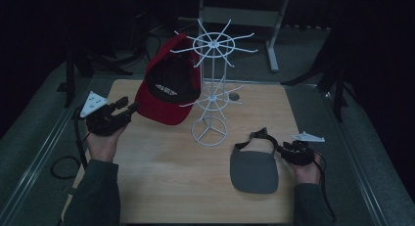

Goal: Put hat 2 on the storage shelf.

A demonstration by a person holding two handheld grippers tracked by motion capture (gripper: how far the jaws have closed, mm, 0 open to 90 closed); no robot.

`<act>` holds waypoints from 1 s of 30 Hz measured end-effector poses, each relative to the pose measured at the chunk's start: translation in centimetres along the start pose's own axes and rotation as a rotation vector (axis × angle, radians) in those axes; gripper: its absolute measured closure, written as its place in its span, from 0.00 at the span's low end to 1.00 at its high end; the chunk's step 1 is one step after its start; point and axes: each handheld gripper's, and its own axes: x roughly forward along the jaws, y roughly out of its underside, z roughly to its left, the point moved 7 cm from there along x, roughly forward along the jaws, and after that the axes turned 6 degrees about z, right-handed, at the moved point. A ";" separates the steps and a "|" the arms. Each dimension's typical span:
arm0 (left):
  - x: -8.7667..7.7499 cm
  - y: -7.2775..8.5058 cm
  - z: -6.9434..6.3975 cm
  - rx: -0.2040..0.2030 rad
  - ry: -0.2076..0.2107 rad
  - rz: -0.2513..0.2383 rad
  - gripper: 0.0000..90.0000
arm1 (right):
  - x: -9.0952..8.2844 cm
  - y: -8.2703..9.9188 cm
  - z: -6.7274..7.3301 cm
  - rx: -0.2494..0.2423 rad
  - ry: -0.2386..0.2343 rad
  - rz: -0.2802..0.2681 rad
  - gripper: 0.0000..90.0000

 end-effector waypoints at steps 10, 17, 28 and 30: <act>0.0 0.0 0.0 -0.001 0.001 0.000 0.60 | 1.1 -3.4 0.9 -0.058 -0.037 0.001 0.67; -0.1 0.0 0.1 0.000 0.002 -0.001 0.60 | 2.4 -5.1 1.8 -0.114 -0.050 0.024 0.67; -0.1 0.0 0.1 0.000 0.001 -0.004 0.60 | 4.5 -6.4 2.9 -0.162 -0.087 0.070 0.66; -0.1 0.0 0.2 0.000 0.002 -0.003 0.60 | 5.0 -6.2 3.0 -0.177 -0.091 0.089 0.65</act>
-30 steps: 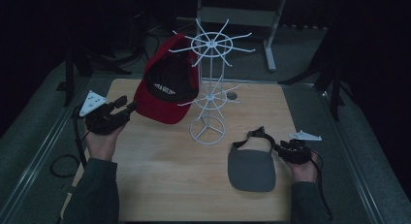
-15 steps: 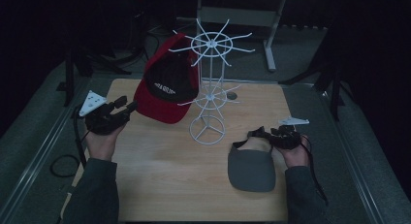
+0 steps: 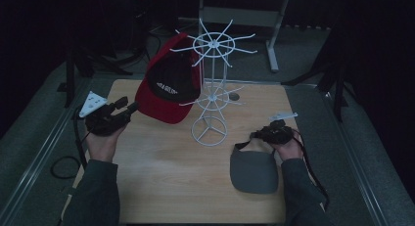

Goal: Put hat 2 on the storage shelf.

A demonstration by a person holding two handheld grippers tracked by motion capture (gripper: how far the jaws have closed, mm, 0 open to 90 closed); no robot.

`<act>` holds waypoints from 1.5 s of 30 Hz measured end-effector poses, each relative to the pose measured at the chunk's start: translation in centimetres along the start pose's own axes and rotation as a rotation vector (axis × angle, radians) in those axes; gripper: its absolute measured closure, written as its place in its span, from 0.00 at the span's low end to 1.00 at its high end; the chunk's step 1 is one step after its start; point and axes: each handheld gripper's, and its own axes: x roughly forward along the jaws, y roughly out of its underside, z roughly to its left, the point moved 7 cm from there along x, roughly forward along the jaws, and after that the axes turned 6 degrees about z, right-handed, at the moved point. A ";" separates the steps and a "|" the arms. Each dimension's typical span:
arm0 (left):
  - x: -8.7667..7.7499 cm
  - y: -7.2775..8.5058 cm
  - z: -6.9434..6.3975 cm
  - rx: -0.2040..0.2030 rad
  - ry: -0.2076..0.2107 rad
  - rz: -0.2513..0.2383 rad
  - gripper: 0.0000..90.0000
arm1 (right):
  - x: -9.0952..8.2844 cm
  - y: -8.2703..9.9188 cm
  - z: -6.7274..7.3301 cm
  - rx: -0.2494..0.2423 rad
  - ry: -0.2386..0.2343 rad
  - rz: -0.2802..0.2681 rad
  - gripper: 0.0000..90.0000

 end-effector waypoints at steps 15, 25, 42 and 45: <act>0.0 0.1 0.0 -0.001 -0.001 -0.001 0.60 | 2.5 0.5 0.5 -0.062 -0.004 0.139 0.69; 0.0 0.1 0.0 0.001 0.000 0.001 0.60 | 3.4 0.1 1.2 -0.066 -0.008 0.164 0.95; -0.3 0.1 0.2 -0.005 -0.003 -0.011 0.60 | -0.8 -2.7 1.4 0.040 -0.061 -0.063 0.99; -0.2 0.1 0.2 -0.005 -0.003 -0.009 0.60 | -1.6 -3.1 1.4 0.053 -0.077 -0.095 0.99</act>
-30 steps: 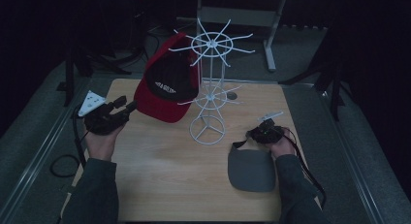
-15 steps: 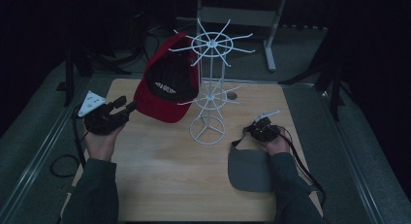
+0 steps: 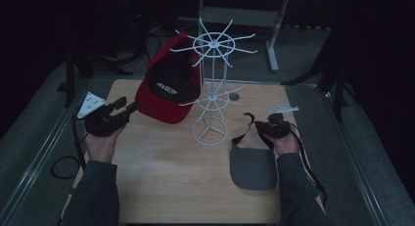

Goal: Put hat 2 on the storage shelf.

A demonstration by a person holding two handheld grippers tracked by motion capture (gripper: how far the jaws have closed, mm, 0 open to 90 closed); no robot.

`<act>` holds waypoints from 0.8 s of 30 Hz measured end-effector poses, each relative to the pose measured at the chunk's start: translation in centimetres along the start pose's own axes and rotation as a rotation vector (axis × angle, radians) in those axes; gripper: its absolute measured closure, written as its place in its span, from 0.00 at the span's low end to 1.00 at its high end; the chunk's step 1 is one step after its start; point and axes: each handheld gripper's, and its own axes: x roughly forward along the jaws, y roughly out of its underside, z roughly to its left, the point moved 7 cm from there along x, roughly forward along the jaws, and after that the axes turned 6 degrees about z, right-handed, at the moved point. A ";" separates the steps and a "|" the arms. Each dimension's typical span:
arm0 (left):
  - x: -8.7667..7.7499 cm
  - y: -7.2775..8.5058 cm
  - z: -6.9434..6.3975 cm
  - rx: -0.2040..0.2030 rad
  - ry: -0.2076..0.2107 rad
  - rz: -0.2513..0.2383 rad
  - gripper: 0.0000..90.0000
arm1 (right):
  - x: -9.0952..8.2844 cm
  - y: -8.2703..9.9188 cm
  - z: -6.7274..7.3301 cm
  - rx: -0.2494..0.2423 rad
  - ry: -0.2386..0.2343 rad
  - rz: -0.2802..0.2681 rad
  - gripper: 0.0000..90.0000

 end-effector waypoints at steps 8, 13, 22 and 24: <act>0.1 -0.1 -0.2 0.001 0.005 -0.003 0.60 | -2.4 -1.3 0.4 0.015 -0.028 -0.087 0.99; 0.1 -0.2 -0.3 0.003 0.006 -0.003 0.60 | -3.9 -2.3 0.6 0.007 -0.030 -0.143 0.99; 0.1 -0.2 -0.3 0.003 0.008 -0.004 0.60 | -6.8 -4.0 1.4 0.022 -0.087 -0.243 0.99; 0.1 -0.2 -0.3 0.003 0.009 -0.004 0.60 | -7.4 -4.4 1.7 0.016 -0.091 -0.260 0.99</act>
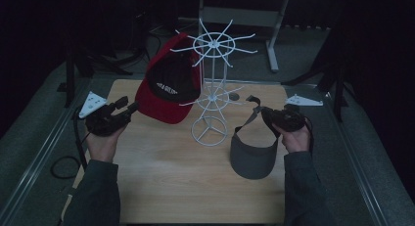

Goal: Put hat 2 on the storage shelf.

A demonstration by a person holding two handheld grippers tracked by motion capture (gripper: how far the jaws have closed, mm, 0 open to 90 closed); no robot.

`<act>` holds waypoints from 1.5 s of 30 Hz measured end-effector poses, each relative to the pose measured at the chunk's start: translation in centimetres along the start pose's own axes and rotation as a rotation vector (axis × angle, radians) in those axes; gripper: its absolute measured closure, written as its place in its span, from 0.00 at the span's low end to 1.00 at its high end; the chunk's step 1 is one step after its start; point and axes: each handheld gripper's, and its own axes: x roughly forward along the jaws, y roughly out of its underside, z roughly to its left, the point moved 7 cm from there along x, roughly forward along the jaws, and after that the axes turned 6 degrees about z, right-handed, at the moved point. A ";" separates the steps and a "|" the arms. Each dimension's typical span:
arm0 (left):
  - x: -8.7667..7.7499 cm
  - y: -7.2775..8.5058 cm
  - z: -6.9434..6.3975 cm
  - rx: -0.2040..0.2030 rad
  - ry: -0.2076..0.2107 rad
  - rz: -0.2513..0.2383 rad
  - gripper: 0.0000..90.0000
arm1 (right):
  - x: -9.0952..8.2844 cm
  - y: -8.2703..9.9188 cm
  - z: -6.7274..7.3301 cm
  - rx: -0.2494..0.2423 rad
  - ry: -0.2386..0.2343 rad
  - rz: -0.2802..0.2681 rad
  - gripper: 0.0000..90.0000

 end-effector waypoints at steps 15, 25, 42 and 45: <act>0.1 0.0 0.0 0.000 0.001 0.004 0.60 | -2.3 -1.9 2.2 -0.064 -0.038 -0.074 0.99; 0.1 -0.1 -0.1 0.002 0.001 0.000 0.60 | -3.2 -2.8 3.2 -0.087 -0.063 -0.105 0.99; 0.0 0.0 -0.1 -0.001 0.000 -0.001 0.60 | -4.2 -3.6 3.9 -0.078 -0.127 -0.142 0.99; 0.0 0.0 0.0 -0.001 -0.001 0.000 0.60 | -4.3 -3.8 4.0 -0.075 -0.135 -0.147 0.99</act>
